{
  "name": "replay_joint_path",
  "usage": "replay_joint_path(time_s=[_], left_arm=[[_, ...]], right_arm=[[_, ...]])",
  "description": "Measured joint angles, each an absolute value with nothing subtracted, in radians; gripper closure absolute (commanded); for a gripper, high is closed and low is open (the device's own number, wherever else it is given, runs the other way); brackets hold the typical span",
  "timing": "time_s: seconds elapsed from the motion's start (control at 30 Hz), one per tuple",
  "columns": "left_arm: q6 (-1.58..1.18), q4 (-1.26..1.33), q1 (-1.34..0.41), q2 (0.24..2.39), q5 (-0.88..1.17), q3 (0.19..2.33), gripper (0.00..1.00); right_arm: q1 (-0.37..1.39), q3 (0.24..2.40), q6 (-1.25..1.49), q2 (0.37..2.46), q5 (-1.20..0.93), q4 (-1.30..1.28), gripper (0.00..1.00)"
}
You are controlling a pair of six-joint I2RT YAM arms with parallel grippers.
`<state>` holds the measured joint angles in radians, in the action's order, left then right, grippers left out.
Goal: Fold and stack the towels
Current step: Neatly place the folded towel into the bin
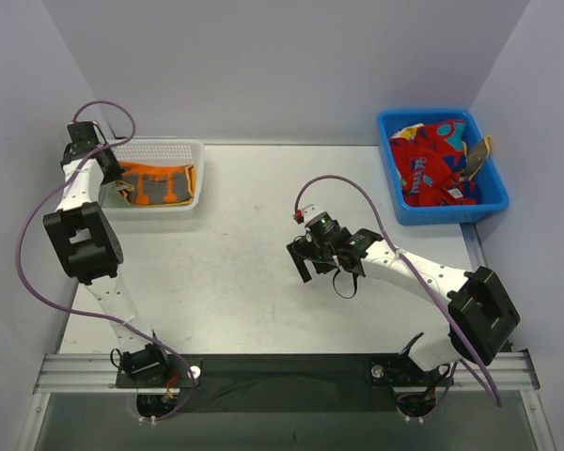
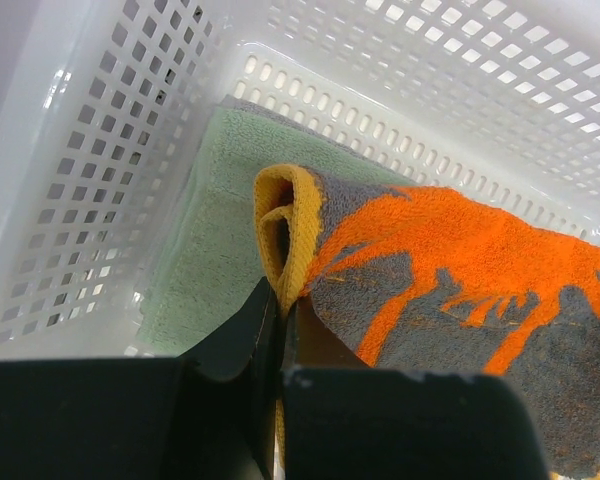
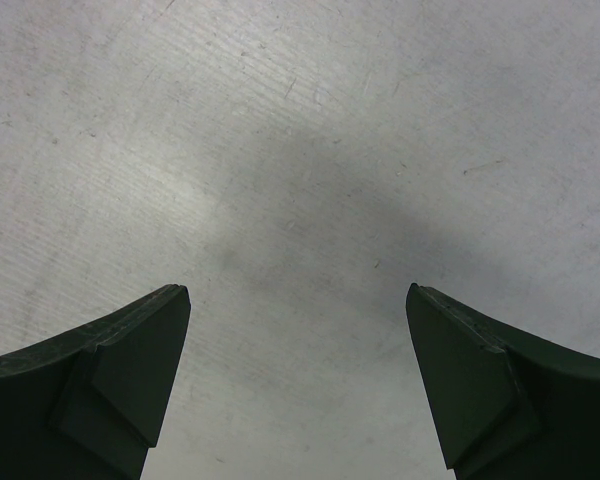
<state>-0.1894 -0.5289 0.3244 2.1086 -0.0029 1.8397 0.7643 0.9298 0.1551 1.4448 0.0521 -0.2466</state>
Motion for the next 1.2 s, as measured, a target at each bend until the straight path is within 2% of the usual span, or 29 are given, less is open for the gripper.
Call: replay_joint_path(time_s=[0.3, 0.33, 0.4, 0.43, 0.47, 0.53, 0.57, 0.7, 0.8, 0.87, 1.0, 1.07, 1.2], left_arm=[[-0.159, -0.534, 0.324, 2.109, -0.027, 1.843, 1.0], [-0.154, -0.535, 0.324, 2.109, -0.03, 1.843, 0.95], [-0.146, -0.537, 0.324, 2.109, -0.034, 1.848, 0.74], [-0.142, -0.537, 0.324, 2.109, -0.038, 1.849, 0.66], [-0.139, -0.537, 0.324, 2.109, -0.044, 1.85, 0.5], [-0.134, -0.536, 0.324, 2.109, -0.064, 1.85, 0.4], [-0.133, -0.536, 0.324, 2.109, -0.078, 1.85, 0.31], [-0.121, -0.536, 0.316, 2.109, -0.15, 1.85, 0.19], [-0.113, -0.536, 0.302, 2.107, -0.207, 1.85, 0.19], [-0.107, -0.537, 0.286, 2.104, -0.225, 1.85, 0.23], [-0.099, -0.532, 0.227, 2.09, -0.229, 1.85, 0.35], [-0.101, -0.522, 0.181, 2.086, -0.223, 1.85, 0.48], [-0.104, -0.5, 0.07, 2.086, -0.181, 1.847, 0.62]], right_arm=[[0.764, 0.93, 0.155, 1.453, 0.051, -0.247, 0.07], [0.764, 0.93, 0.155, 1.453, 0.049, -0.247, 0.07], [0.764, 0.93, 0.155, 1.453, 0.047, -0.247, 0.07], [0.764, 0.93, 0.155, 1.453, 0.046, -0.247, 0.07], [0.764, 0.93, 0.155, 1.454, 0.045, -0.247, 0.07], [0.764, 0.93, 0.155, 1.454, 0.044, -0.247, 0.07], [0.764, 0.93, 0.155, 1.454, 0.044, -0.247, 0.07], [0.764, 0.93, 0.156, 1.454, 0.042, -0.247, 0.06], [0.764, 0.93, 0.156, 1.454, 0.036, -0.247, 0.07], [0.764, 0.93, 0.156, 1.454, 0.035, -0.247, 0.07], [0.765, 0.93, 0.158, 1.454, 0.033, -0.247, 0.07], [0.765, 0.929, 0.158, 1.454, 0.032, -0.247, 0.07], [0.764, 0.925, 0.157, 1.453, 0.03, -0.245, 0.07]])
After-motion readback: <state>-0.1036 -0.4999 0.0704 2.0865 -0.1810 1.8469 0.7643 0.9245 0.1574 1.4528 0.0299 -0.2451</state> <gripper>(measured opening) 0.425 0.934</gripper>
